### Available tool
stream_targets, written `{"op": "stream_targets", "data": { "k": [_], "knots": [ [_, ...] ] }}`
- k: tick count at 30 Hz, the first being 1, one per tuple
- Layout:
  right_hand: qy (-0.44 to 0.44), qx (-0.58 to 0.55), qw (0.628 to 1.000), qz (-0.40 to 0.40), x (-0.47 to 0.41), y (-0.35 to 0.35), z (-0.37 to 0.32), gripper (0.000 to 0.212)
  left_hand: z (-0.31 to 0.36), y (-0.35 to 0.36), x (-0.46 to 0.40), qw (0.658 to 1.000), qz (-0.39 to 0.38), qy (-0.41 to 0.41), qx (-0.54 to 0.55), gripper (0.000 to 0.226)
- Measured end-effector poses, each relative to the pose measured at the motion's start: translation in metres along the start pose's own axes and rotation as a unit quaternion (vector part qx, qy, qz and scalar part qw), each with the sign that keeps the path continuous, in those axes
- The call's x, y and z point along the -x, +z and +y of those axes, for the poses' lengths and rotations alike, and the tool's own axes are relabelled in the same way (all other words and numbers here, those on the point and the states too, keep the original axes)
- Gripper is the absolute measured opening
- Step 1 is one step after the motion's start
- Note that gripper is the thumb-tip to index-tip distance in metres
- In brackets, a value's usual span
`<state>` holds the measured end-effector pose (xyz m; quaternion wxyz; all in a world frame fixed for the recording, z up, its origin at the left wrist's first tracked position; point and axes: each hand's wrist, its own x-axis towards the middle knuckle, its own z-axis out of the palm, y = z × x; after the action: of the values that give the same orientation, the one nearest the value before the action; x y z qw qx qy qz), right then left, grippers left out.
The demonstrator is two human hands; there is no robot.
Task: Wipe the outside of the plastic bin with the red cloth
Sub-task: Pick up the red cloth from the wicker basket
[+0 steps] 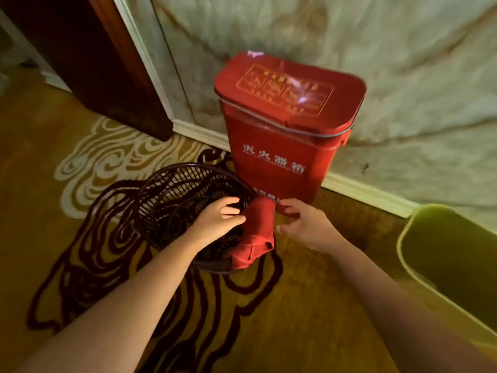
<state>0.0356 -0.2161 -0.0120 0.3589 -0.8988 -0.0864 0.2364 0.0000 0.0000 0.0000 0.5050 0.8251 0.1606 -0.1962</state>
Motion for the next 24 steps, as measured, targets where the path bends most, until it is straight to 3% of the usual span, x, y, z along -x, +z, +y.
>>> {"op": "stream_targets", "data": {
  "k": [6,9,13,17,24],
  "knots": [
    [-0.016,-0.037,0.996,0.074,-0.066,0.092,0.054,0.075,-0.076,0.053,-0.074,1.000,-0.016,0.015,0.006,0.065],
    [-0.021,-0.147,0.983,0.110,-0.080,0.111,0.064,0.074,-0.093,0.061,-0.088,0.998,-0.030,0.031,0.053,0.058],
    [0.000,-0.217,0.968,0.126,-0.072,0.116,0.060,0.071,-0.086,0.063,-0.085,0.995,-0.015,0.024,0.100,0.054],
    [0.014,-0.208,0.965,0.160,-0.063,0.123,0.051,0.066,-0.081,0.067,-0.076,0.993,0.031,0.028,0.109,0.055],
    [-0.014,-0.324,0.938,0.121,-0.045,0.119,0.054,0.056,-0.063,0.083,-0.059,0.979,0.066,0.114,0.155,0.050]
  ]
}}
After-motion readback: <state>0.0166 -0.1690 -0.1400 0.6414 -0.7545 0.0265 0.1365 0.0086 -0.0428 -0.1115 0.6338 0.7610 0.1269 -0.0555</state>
